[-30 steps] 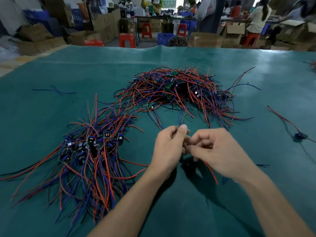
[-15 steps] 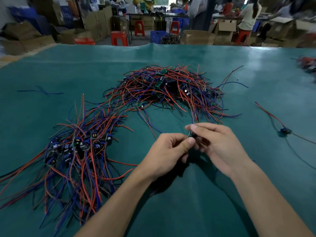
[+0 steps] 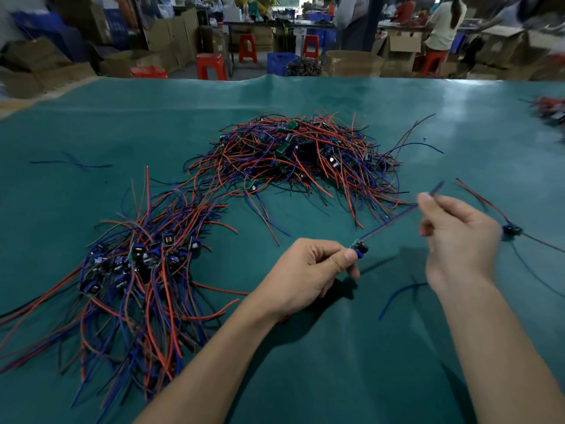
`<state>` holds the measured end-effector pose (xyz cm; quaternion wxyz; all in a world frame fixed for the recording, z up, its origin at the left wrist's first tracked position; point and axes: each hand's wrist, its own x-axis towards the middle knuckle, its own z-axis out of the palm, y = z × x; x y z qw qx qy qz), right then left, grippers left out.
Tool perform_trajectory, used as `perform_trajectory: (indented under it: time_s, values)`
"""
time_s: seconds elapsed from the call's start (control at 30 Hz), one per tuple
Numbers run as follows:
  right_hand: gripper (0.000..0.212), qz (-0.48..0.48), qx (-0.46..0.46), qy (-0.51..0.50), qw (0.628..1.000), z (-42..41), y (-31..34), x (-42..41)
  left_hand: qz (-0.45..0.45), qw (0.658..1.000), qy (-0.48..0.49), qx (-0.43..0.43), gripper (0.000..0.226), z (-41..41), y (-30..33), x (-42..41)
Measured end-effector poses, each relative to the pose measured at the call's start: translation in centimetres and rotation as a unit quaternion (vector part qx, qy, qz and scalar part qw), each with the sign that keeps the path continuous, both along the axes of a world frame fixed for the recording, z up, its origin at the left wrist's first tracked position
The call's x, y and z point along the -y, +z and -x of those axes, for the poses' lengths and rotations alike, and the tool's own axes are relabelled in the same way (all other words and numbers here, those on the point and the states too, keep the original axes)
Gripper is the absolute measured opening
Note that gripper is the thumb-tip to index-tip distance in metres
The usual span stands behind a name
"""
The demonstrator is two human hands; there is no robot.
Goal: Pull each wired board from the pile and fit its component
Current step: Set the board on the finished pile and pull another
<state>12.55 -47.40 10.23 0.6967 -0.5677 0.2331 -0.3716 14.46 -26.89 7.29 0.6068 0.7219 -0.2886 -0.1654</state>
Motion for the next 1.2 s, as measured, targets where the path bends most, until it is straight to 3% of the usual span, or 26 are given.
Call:
perform_trajectory:
  time_s: [0.1,0.17,0.27,0.33,0.4,0.57,0.67,0.73,0.8,0.9,1.03,1.1,1.2]
  values:
    - [0.017,-0.055,-0.017,-0.095,0.994,0.3,0.0,1.2,0.011,0.999,0.031,0.004,0.036,0.0,-0.1,0.1]
    - [0.018,-0.036,-0.048,-0.081,0.995,0.3,-0.3,0.9,0.034,0.997,0.067,-0.007,0.033,-0.3,-0.2,0.2]
    - [0.015,0.068,-0.098,0.115,0.986,0.3,-0.6,-1.8,0.063,0.994,0.080,-0.035,0.027,-0.3,-0.2,0.3]
    - [0.013,0.142,-0.113,0.272,0.945,0.6,-0.8,-3.8,0.068,0.994,0.070,-0.038,0.026,-0.2,0.0,0.3]
    - [0.006,0.177,-0.093,0.327,0.923,0.8,-1.0,-5.1,0.068,0.996,0.055,-0.034,0.029,-0.1,0.3,0.2]
    - [0.021,0.162,0.032,0.186,0.969,0.6,0.9,-4.5,0.026,0.999,0.004,-0.038,0.031,0.0,0.3,0.3]
    - [0.018,0.170,0.103,0.098,0.975,0.6,4.4,-4.0,0.006,1.000,0.002,-0.017,0.030,0.1,0.1,0.4]
    - [0.014,0.179,0.152,0.080,0.969,0.4,7.5,-4.8,-0.013,1.000,0.018,-0.001,0.030,-0.1,-0.1,0.4]
    - [0.010,0.183,0.180,0.127,0.958,-0.2,10.5,-6.8,-0.018,0.999,0.034,-0.008,0.029,-0.2,-0.3,0.5]
    - [0.006,0.197,0.123,0.338,0.912,-2.0,12.9,-11.5,0.007,0.999,0.047,-0.026,0.029,-0.2,-0.3,0.6]
    - [0.033,0.312,-0.061,0.500,0.805,-5.3,11.6,-15.4,0.007,0.998,0.056,-0.020,0.026,-0.3,-0.3,0.6]
    - [0.023,0.366,-0.121,0.440,0.811,-7.5,9.5,-13.9,0.013,0.997,0.061,-0.042,0.022,-0.4,-0.4,0.5]
    - [0.012,0.481,-0.230,0.155,0.832,-10.2,6.2,-8.2,0.009,0.997,0.071,-0.030,0.019,-0.5,-0.4,0.5]
